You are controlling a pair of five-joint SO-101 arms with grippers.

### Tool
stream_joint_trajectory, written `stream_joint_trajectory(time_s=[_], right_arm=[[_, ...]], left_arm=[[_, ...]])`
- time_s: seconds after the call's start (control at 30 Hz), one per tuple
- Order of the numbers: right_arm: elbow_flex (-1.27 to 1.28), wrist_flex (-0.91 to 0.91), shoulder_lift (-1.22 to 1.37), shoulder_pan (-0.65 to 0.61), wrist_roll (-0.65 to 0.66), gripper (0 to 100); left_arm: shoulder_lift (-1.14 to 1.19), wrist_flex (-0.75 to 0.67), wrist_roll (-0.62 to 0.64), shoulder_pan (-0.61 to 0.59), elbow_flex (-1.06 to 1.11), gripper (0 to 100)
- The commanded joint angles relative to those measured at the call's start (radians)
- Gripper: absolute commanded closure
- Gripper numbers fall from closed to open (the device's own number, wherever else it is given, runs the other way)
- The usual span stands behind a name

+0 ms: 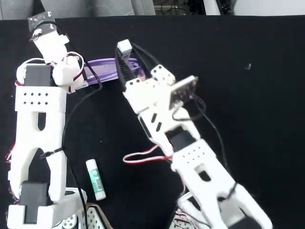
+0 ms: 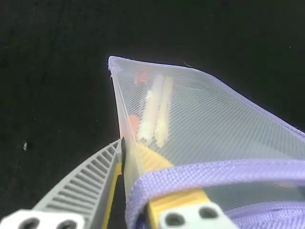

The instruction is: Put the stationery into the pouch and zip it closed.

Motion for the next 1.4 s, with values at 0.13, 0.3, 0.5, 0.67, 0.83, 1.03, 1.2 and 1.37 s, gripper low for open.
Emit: stream_joint_trajectory(time_s=[0.13, 0.3, 0.5, 0.67, 0.83, 1.03, 1.2, 1.37], right_arm=[[-0.087, -0.064, 0.173, 0.017, -0.057, 98.7], [-0.088, -0.063, 0.248, 0.005, -0.055, 98.7], [-0.094, -0.064, 0.176, -0.058, -0.035, 98.7], [-0.085, -0.058, 0.033, -0.058, -0.035, 98.7], [-0.033, -0.055, -0.071, -0.087, -0.037, 98.7], [-0.024, -0.055, -0.073, -0.107, -0.035, 98.7], [-0.028, -0.061, 0.033, -0.107, -0.037, 98.7], [-0.041, -0.064, 0.085, -0.107, -0.037, 98.8]], left_arm=[[-0.023, -0.003, -0.009, 0.012, -0.038, 97], [-0.023, -0.003, -0.009, 0.010, -0.041, 97], [-0.023, -0.005, -0.011, 0.010, -0.038, 97], [-0.023, -0.005, -0.011, 0.008, -0.036, 97], [-0.023, -0.005, -0.011, 0.008, -0.036, 97], [-0.023, -0.003, -0.009, 0.008, -0.036, 97], [-0.023, -0.005, -0.005, 0.008, -0.028, 97], [0.000, -0.028, -0.005, -0.013, -0.012, 97]])
